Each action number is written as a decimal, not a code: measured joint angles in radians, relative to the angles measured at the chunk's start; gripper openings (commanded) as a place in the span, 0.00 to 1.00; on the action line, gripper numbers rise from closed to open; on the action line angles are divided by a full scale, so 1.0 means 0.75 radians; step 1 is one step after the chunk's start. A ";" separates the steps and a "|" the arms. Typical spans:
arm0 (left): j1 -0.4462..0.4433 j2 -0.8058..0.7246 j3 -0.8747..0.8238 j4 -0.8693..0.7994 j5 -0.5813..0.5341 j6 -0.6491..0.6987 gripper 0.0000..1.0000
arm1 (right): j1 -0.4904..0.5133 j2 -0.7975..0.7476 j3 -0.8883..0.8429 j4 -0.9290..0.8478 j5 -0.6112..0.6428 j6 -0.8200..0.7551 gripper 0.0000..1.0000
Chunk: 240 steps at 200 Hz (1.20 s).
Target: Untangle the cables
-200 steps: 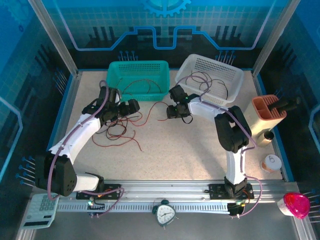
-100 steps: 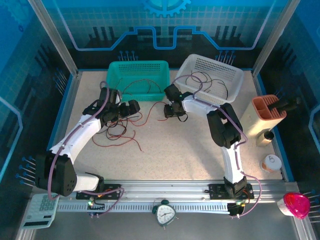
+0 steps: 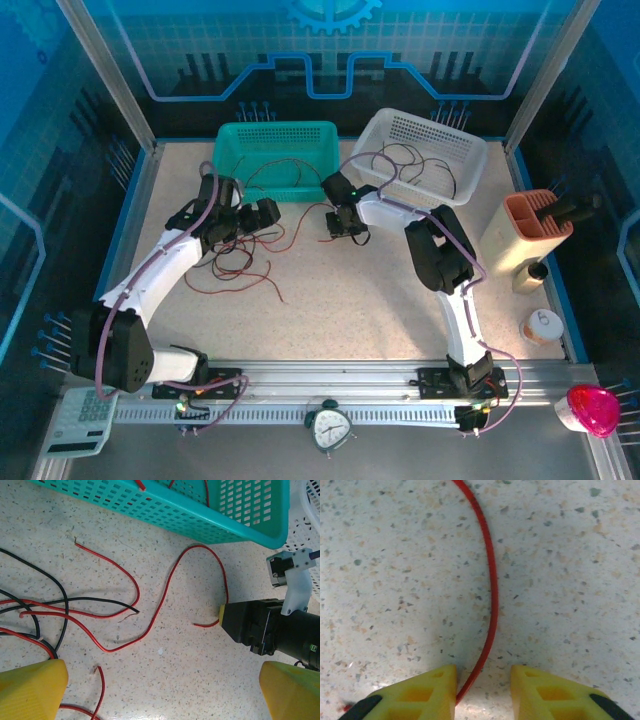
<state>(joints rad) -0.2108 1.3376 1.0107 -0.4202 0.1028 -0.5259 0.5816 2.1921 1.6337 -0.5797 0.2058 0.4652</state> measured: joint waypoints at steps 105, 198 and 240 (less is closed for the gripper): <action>0.000 -0.001 0.069 -0.026 0.000 0.004 0.99 | 0.012 -0.223 -0.154 0.044 -0.055 -0.004 0.00; 0.000 -0.032 0.318 -0.072 0.062 0.069 0.99 | 0.038 -0.674 -0.171 0.148 -0.121 -0.027 0.00; 0.000 -0.032 0.328 -0.068 0.110 0.150 0.98 | 0.039 -0.744 -0.163 0.146 -0.176 -0.030 0.00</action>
<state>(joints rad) -0.2108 1.3136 1.2568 -0.4713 0.1852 -0.4137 0.6109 1.6344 1.5112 -0.4698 0.0734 0.4427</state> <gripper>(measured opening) 0.992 0.064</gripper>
